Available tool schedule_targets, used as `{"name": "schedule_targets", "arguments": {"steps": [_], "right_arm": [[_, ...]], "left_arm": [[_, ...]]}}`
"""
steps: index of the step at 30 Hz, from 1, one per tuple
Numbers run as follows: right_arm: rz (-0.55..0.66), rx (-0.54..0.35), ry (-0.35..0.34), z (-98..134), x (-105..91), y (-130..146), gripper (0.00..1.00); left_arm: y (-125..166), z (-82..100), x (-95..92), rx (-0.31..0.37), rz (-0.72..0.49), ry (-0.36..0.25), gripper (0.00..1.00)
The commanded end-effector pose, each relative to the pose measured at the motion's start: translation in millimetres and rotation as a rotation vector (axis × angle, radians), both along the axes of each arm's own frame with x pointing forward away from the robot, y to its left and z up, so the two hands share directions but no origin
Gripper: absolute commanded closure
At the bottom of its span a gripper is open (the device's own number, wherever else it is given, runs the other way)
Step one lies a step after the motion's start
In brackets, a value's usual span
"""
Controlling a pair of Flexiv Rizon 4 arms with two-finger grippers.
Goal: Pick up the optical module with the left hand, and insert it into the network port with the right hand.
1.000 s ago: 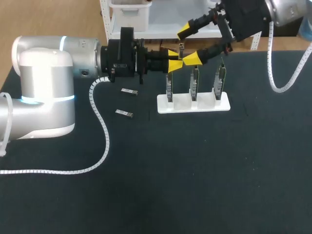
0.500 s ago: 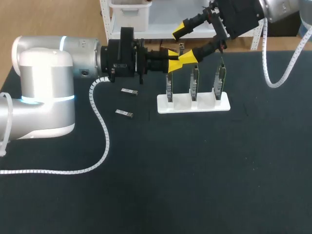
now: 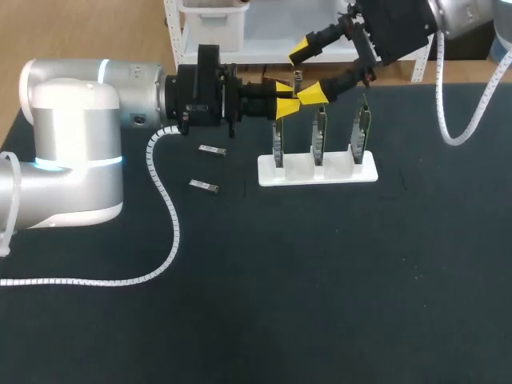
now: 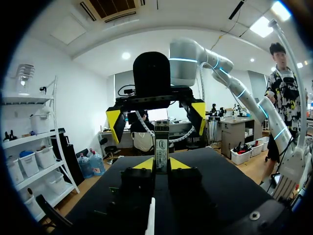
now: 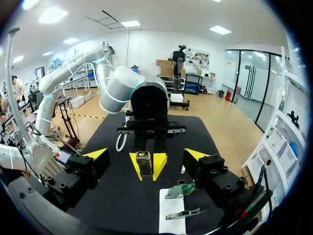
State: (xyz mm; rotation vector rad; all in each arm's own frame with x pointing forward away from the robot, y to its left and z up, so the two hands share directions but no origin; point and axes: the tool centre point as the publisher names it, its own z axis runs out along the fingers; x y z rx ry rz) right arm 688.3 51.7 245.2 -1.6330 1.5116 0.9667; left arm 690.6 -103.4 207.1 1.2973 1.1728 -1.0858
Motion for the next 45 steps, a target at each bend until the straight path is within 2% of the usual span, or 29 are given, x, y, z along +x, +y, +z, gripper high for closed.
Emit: {"name": "schedule_targets", "arguments": {"steps": [1,14,26,45], "right_arm": [[0.001,0.01,0.003,0,-3.4,0,0.0],[0.002,0.008,0.02,-1,-7.1,3,0.0],[0.009,0.013,-0.004,9,-9.0,4,0.0],[0.012,0.01,0.032,4,-6.6,8,0.0]], "left_arm": [[0,-0.4,0.0,-0.001,0.002,-0.001,1.0],[0,-0.4,0.0,-0.001,0.002,-0.001,1.0],[0,-0.4,0.0,-0.001,0.002,-0.001,1.0],[0,-0.4,0.0,-0.001,0.002,-0.001,1.0]]}}
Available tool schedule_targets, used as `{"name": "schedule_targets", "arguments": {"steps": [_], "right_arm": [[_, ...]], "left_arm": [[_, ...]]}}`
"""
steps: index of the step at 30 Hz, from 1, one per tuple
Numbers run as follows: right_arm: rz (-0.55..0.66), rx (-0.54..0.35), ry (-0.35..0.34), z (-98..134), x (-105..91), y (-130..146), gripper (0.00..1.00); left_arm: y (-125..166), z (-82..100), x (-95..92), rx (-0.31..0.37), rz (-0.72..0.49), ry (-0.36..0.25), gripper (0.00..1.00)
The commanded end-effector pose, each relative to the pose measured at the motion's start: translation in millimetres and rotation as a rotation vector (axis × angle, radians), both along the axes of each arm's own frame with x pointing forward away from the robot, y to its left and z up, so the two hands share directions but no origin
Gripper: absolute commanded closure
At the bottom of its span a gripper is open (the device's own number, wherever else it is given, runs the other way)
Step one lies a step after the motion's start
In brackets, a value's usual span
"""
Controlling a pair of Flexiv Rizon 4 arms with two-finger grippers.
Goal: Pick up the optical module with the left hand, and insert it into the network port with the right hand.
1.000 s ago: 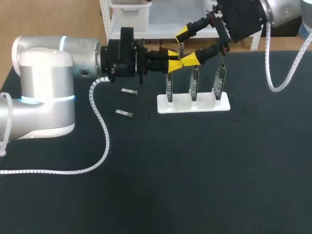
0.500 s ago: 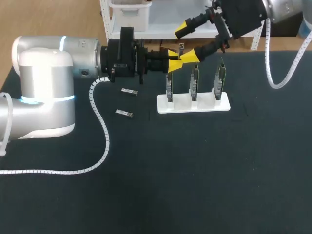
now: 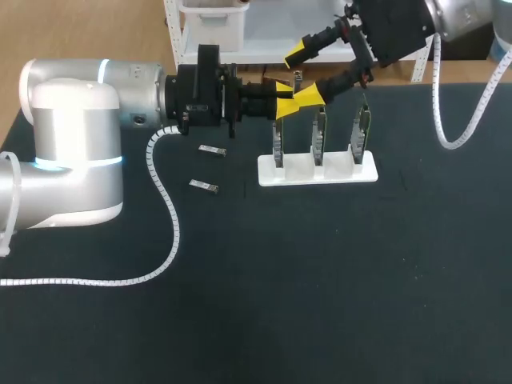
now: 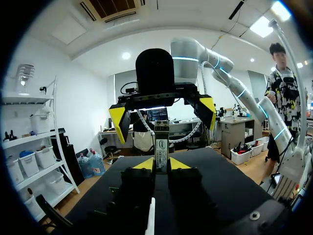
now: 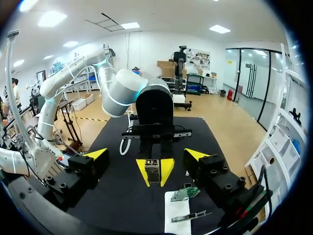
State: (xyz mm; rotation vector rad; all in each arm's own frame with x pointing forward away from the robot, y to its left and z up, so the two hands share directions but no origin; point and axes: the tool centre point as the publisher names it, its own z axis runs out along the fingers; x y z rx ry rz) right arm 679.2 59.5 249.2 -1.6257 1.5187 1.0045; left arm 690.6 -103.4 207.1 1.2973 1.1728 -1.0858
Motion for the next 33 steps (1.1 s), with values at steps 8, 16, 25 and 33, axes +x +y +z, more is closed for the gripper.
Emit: {"name": "schedule_targets", "arguments": {"steps": [8,16,25,33], "right_arm": [[0.004,0.001,0.002,-0.4,2.5,0.4,0.0],[0.004,0.001,0.002,-0.4,2.5,0.4,1.0],[0.004,0.001,0.002,-0.4,2.5,0.4,1.0],[0.004,0.001,0.002,-0.4,2.5,0.4,1.0]], "left_arm": [[-0.1,-0.4,0.1,-0.001,0.002,-0.001,1.0],[-0.1,-0.4,0.1,-0.001,0.002,-0.001,1.0],[-0.1,-0.4,0.1,-0.001,0.002,-0.001,1.0],[-0.1,-0.4,0.1,-0.001,0.002,-0.001,1.0]]}}
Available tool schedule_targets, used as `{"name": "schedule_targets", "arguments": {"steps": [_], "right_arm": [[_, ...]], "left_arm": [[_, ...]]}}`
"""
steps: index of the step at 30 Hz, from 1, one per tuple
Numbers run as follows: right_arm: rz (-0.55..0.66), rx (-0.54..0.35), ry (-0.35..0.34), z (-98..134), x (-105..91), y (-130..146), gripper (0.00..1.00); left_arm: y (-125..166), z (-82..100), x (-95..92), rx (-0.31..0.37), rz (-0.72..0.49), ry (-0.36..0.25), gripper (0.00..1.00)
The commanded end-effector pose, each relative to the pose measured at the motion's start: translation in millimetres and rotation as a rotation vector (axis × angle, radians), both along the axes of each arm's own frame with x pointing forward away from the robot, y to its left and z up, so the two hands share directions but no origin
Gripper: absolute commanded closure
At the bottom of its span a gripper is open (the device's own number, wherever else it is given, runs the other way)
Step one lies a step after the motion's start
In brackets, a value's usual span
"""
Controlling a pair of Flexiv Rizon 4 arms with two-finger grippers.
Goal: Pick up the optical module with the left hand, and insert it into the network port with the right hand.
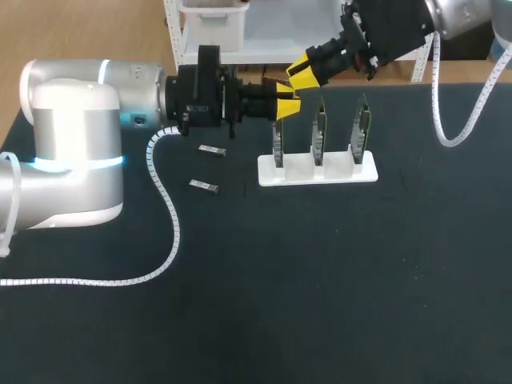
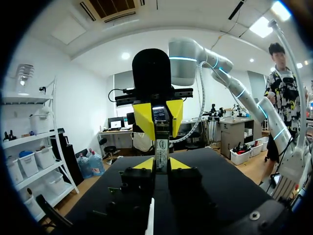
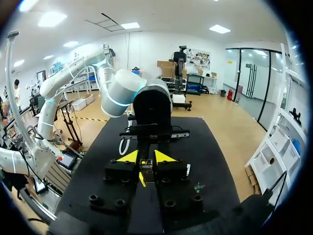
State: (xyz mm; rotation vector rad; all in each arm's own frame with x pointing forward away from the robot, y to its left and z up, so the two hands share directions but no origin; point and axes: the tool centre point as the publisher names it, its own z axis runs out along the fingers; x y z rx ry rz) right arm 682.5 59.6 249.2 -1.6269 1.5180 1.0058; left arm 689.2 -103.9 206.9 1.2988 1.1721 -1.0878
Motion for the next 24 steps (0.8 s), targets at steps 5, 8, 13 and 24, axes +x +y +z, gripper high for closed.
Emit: {"name": "schedule_targets", "arguments": {"steps": [5,8,13,24], "right_arm": [[0.003,0.001,0.002,-0.4,-0.8,0.3,1.0],[0.003,0.001,0.002,-0.4,-0.8,0.3,1.0],[0.003,0.001,0.002,-0.4,-0.8,0.3,1.0],[0.003,0.001,0.002,-0.4,-0.8,0.3,1.0]], "left_arm": [[0.4,-0.2,1.5,-0.001,0.004,-0.001,0.54],[0.4,-0.2,1.5,-0.001,0.004,-0.001,0.0],[0.4,-0.2,1.5,-0.001,0.004,-0.001,0.0],[0.4,-0.2,1.5,-0.001,0.004,-0.001,0.0]]}}
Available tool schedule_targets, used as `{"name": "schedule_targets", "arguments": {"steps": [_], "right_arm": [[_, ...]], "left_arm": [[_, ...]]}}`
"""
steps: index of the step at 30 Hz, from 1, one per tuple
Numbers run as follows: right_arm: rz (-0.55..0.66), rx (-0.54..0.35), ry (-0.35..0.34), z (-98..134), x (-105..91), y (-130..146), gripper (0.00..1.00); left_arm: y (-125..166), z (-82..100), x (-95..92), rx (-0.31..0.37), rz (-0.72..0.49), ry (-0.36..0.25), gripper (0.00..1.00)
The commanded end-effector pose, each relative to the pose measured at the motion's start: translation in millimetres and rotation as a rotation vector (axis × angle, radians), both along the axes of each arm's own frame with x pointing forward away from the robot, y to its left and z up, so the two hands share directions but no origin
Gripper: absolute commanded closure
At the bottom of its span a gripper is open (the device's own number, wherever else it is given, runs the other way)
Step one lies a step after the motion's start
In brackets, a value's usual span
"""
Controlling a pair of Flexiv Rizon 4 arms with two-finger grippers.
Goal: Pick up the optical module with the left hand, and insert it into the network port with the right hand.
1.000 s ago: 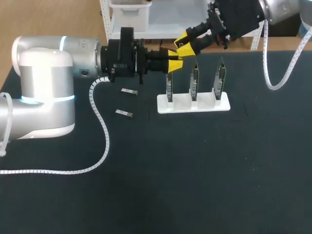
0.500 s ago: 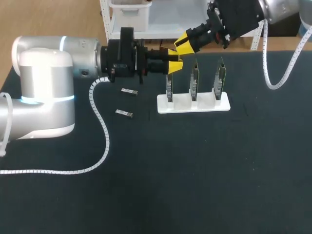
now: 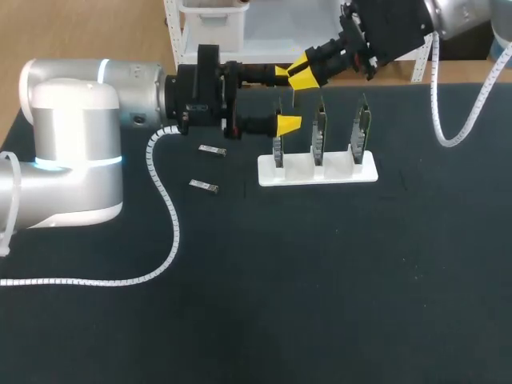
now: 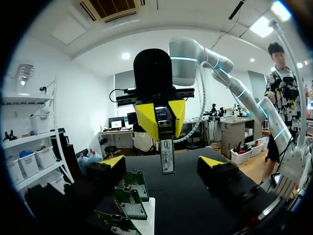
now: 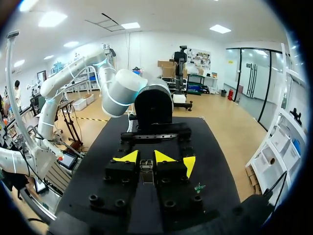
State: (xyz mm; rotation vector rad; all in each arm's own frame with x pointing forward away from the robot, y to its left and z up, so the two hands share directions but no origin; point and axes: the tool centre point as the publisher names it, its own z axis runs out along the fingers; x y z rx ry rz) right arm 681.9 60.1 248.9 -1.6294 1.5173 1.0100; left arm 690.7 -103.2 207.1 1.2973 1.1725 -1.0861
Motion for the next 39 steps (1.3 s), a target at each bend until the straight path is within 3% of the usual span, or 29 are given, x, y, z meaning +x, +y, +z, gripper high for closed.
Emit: {"name": "schedule_targets", "arguments": {"steps": [1,4,7,12,15,18,22,27,39], "right_arm": [[-0.001,0.001,-0.001,0,-0.3,0,1.0],[-0.001,0.001,-0.001,0,-0.3,0,1.0],[-0.001,0.001,-0.001,0,-0.3,0,1.0],[-0.001,0.001,-0.001,0,-0.3,0,1.0],[-0.001,0.001,-0.001,0,-0.3,0,1.0],[-0.001,0.001,-0.001,0,-0.3,0,1.0],[-0.001,0.001,-0.001,0,-0.3,0,1.0],[-0.001,0.001,-0.001,0,-0.3,0,1.0],[-0.001,0.001,-0.001,0,-0.3,0,1.0]], "left_arm": [[0,-0.4,0.0,-0.001,0.002,-0.001,0.0],[0,-0.4,0.0,-0.001,0.002,-0.001,0.0],[2,3.3,2.4,0.051,-0.005,0.01,0.0],[15,4.3,3.2,0.219,-0.032,0.108,0.0],[30,1.7,-0.2,0.266,-0.011,0.143,0.0],[41,1.2,-5.0,0.316,-0.001,0.149,0.0],[60,-0.4,-8.6,0.384,0.025,0.092,0.0],[75,-4.6,-4.0,0.48,0.037,0.065,0.0],[98,-14.2,24.5,0.543,0.041,0.095,0.0]]}}
